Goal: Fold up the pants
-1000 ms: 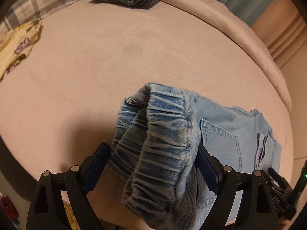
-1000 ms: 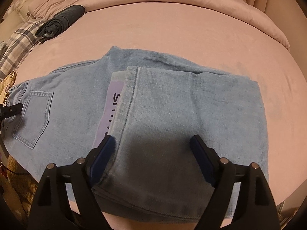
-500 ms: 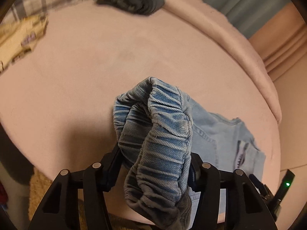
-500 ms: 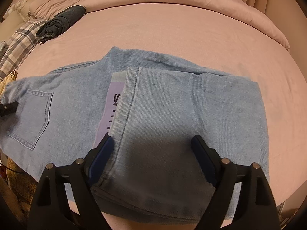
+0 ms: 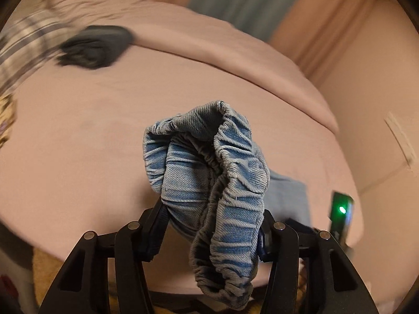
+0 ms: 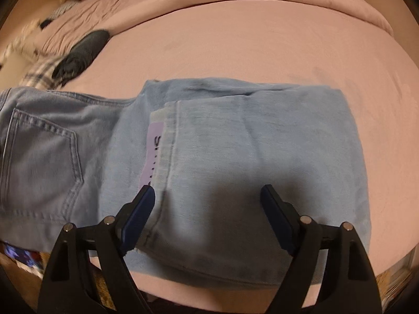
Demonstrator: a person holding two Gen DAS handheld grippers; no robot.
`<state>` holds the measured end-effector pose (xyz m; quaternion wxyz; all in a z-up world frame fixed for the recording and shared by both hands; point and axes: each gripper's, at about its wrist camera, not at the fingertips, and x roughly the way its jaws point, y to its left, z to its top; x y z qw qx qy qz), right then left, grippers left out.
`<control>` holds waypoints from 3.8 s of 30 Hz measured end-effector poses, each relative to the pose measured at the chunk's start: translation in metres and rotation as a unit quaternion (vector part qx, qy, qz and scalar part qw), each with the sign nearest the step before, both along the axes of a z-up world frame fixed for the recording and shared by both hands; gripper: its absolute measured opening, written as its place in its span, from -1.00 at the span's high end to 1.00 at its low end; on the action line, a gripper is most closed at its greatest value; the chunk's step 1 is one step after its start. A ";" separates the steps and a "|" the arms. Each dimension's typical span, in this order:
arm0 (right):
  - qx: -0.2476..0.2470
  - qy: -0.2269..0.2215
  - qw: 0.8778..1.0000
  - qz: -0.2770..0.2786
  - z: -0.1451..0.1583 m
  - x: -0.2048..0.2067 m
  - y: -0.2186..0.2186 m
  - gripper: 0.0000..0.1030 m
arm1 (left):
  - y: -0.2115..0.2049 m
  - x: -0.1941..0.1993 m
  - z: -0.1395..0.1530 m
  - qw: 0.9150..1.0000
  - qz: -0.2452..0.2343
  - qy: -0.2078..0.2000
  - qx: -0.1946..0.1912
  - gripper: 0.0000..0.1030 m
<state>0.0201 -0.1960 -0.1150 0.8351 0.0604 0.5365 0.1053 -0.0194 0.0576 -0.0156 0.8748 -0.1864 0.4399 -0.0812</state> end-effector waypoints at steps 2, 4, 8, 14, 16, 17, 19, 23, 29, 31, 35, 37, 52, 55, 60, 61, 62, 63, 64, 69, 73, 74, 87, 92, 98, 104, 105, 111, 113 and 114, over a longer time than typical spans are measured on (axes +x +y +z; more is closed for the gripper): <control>0.001 0.000 1.000 -0.015 0.002 -0.002 -0.009 -0.60 | -0.017 0.006 -0.002 1.000 -0.028 0.001 0.002 -0.04; -0.002 0.001 1.000 -0.030 0.003 -0.004 -0.018 -0.60 | -0.029 0.012 -0.007 0.999 -0.045 0.005 -0.001 -0.04; 0.014 0.002 0.999 -0.047 0.005 -0.011 -0.034 -0.60 | -0.050 0.025 -0.019 0.997 -0.078 0.018 -0.007 -0.04; 0.021 -0.002 0.997 -0.068 0.010 -0.018 -0.052 -0.60 | -0.078 0.031 -0.030 0.994 -0.105 0.040 0.011 -0.04; 0.024 -0.001 0.997 -0.071 0.010 -0.023 -0.057 -0.60 | -0.083 0.033 -0.032 0.993 -0.109 0.046 0.011 -0.04; 0.026 -0.001 0.997 -0.073 0.010 -0.023 -0.058 -0.60 | -0.085 0.036 -0.034 0.992 -0.111 0.052 0.010 -0.04; 0.028 0.002 0.997 -0.078 0.009 -0.021 -0.063 -0.60 | -0.090 0.039 -0.036 0.992 -0.114 0.058 0.012 -0.04; 0.037 0.003 0.996 -0.087 0.009 -0.021 -0.073 -0.60 | -0.100 0.046 -0.039 0.991 -0.117 0.065 0.015 -0.08; 0.049 0.000 0.995 -0.087 0.011 -0.026 -0.079 -0.61 | -0.115 0.059 -0.039 0.986 -0.143 0.079 -0.006 -0.35; 0.052 -0.003 0.995 -0.087 0.013 -0.028 -0.079 -0.61 | -0.120 0.057 -0.037 0.985 -0.150 0.080 -0.001 -0.38; 0.061 -0.010 0.994 -0.090 0.016 -0.031 -0.083 -0.62 | -0.115 0.054 -0.032 0.983 -0.163 0.073 -0.047 -0.47; 0.063 -0.009 0.994 -0.093 0.016 -0.031 -0.083 -0.62 | -0.113 0.055 -0.033 0.980 -0.166 0.080 -0.076 -0.48; 0.093 -0.049 0.982 -0.158 0.044 -0.040 -0.122 -0.92 | -0.027 0.054 -0.047 0.996 -0.023 0.077 0.027 -0.49; 0.127 -0.038 0.981 -0.138 0.044 -0.036 -0.114 -0.93 | -0.018 0.055 -0.064 0.994 -0.015 0.103 0.026 -0.49; 0.173 -0.004 0.982 -0.080 0.034 -0.025 -0.081 -0.93 | -0.024 0.052 -0.081 0.991 -0.022 0.123 0.052 -0.49; 0.168 -0.002 0.983 -0.071 0.032 -0.024 -0.074 -0.93 | -0.026 0.052 -0.083 0.991 -0.022 0.124 0.055 -0.49; 0.158 0.000 0.985 -0.062 0.030 -0.023 -0.067 -0.93 | -0.028 0.051 -0.085 0.990 -0.024 0.125 0.057 -0.49; 0.146 0.005 0.988 -0.055 0.027 -0.022 -0.061 -0.93 | -0.029 0.051 -0.086 0.990 -0.027 0.126 0.058 -0.49; 0.139 0.009 0.989 -0.051 0.023 -0.021 -0.056 -0.93 | -0.030 0.051 -0.088 0.990 -0.030 0.127 0.057 -0.49; 0.138 0.051 0.988 -0.041 -0.004 -0.009 -0.043 -0.95 | -0.032 0.048 -0.086 0.990 -0.036 0.123 0.060 -0.49; 0.103 0.031 0.994 -0.028 -0.002 -0.007 -0.028 -0.40 | -0.029 0.047 -0.084 0.991 -0.034 0.116 0.059 -0.49; 0.105 0.027 0.994 -0.022 -0.003 -0.005 -0.026 -0.12 | -0.028 0.047 -0.085 0.991 -0.032 0.116 0.058 -0.49; 0.099 -0.101 0.990 -0.016 0.088 0.007 -0.044 0.25 | -0.021 0.050 -0.076 0.994 -0.012 0.106 0.039 -0.49; 0.074 -0.138 0.987 -0.047 0.105 0.011 -0.072 0.25 | -0.030 0.050 -0.086 0.991 -0.030 0.121 0.046 -0.49; 0.034 -0.058 0.993 -0.101 0.045 0.020 -0.111 0.25 | -0.048 0.053 -0.099 0.987 -0.057 0.139 0.057 -0.49; 0.019 -0.023 0.993 -0.110 0.003 0.022 -0.124 0.20 | -0.059 0.052 -0.112 0.982 -0.083 0.148 0.082 -0.49; 0.018 -0.020 0.994 -0.110 0.004 0.023 -0.124 0.20 | -0.061 0.052 -0.113 0.981 -0.083 0.146 0.094 -0.49; 0.006 -0.021 0.994 -0.111 0.007 0.024 -0.118 0.16 | -0.062 0.051 -0.117 0.981 -0.081 0.135 0.111 -0.49; 0.008 -0.018 0.993 -0.114 0.006 0.022 -0.117 0.15 | -0.061 0.050 -0.117 0.982 -0.080 0.131 0.113 -0.49; 0.008 -0.017 0.993 -0.115 0.007 0.022 -0.116 0.15 | -0.063 0.048 -0.117 0.982 -0.080 0.129 0.115 -0.49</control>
